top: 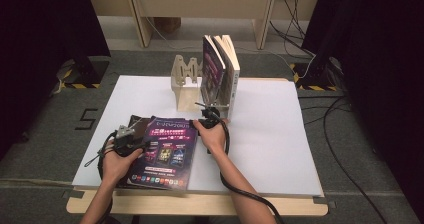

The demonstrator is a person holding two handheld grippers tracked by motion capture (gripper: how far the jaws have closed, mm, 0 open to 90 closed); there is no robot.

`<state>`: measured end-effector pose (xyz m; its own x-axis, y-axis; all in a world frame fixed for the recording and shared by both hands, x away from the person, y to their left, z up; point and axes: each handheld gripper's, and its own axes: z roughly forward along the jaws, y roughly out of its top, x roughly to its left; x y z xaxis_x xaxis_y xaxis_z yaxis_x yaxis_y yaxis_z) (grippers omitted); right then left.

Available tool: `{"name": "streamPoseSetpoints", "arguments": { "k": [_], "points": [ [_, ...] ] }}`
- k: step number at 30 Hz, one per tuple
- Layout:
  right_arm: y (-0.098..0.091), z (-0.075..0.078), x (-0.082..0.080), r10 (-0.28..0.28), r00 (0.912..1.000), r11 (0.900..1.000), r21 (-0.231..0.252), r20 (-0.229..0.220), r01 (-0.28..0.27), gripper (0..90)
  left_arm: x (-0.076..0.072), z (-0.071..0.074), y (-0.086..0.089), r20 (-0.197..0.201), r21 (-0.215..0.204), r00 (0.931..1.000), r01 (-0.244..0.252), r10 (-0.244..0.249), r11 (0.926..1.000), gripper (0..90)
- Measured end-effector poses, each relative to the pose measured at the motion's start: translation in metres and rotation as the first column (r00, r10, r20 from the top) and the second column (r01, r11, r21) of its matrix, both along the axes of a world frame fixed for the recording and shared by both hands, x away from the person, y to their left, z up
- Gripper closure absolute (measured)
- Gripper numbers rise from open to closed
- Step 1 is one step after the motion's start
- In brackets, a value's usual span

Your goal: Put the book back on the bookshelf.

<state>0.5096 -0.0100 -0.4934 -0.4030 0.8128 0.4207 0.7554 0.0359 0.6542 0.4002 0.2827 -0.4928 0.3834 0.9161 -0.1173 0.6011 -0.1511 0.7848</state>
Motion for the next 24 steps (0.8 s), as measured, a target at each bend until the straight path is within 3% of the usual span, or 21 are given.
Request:
{"name": "streamPoseSetpoints", "arguments": {
  "k": [7, 16, 24],
  "points": [
    [-0.0022, -0.0011, -0.0025, 0.004, 0.9999, 0.9999, 0.016, 0.011, -0.004, 56.2, -0.0009, 0.0002, -0.0021, 0.003, 0.008, 0.9999, -0.012, 0.012, 0.9999, 60.6],
    [-0.0074, 0.0046, -0.0076, -0.016, 0.9997, 0.9983, 0.056, -0.021, 0.017, 56.0, -0.0021, -0.0004, -0.0044, 0.011, 0.011, 0.9996, -0.025, 0.025, 0.9996, 61.1],
    [-0.0103, 0.0004, -0.009, -0.004, 0.9988, 0.999, 0.044, -0.049, 0.006, 55.1, -0.0024, -0.0004, -0.0045, 0.01, 0.008, 0.9996, -0.026, 0.026, 0.9996, 61.3]
  ]
}}
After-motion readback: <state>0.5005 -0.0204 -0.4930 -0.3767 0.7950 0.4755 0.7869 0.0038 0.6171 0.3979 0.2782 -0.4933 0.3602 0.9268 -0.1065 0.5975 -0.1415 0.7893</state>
